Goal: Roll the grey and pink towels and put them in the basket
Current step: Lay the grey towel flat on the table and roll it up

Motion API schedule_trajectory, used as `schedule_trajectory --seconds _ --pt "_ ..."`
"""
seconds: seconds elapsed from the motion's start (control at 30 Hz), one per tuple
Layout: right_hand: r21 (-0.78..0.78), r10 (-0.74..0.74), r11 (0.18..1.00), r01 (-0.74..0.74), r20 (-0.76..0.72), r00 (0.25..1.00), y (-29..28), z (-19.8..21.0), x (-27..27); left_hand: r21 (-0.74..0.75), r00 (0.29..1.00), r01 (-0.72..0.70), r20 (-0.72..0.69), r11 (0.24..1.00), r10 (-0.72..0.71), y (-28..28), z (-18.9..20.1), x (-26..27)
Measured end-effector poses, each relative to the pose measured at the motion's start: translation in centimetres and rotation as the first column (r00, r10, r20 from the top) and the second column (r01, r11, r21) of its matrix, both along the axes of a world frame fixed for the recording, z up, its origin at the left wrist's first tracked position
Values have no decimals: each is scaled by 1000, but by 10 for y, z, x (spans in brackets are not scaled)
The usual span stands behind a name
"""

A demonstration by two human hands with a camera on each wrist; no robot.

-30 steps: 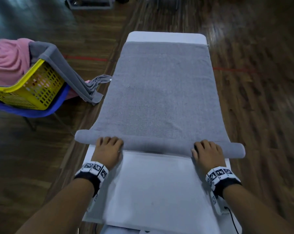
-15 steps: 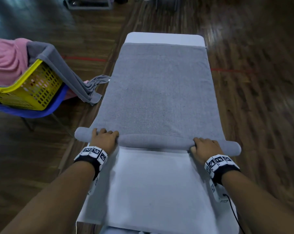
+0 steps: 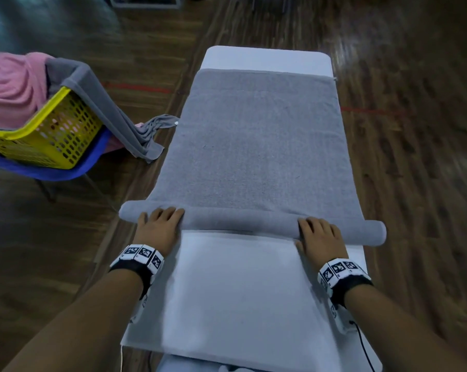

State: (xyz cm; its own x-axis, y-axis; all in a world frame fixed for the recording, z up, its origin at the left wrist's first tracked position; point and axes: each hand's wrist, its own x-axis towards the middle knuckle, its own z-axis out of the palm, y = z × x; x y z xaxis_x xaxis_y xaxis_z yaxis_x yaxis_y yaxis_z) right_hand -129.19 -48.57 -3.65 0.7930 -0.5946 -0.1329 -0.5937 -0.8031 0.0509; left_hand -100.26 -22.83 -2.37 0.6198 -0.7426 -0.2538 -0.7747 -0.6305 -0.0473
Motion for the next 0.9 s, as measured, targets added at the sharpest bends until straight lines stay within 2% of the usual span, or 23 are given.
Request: schedule_trajectory --seconds 0.27,0.33,0.47,0.67,0.9 --pt "132 7 991 17 -183 983 -36 26 31 112 999 -13 -30 994 17 -24 24 22" --pt "129 -6 991 25 -142 990 -41 30 32 63 999 -45 17 997 44 -27 28 20" --pt "44 -20 999 18 50 999 -33 20 22 -42 984 -67 161 997 73 -16 18 1" --pt "49 15 999 -17 35 999 -13 -1 9 -64 993 -103 57 993 107 2 -3 -17" --pt "110 -25 994 24 9 1000 -27 8 23 80 987 -144 -67 986 149 -12 5 9"
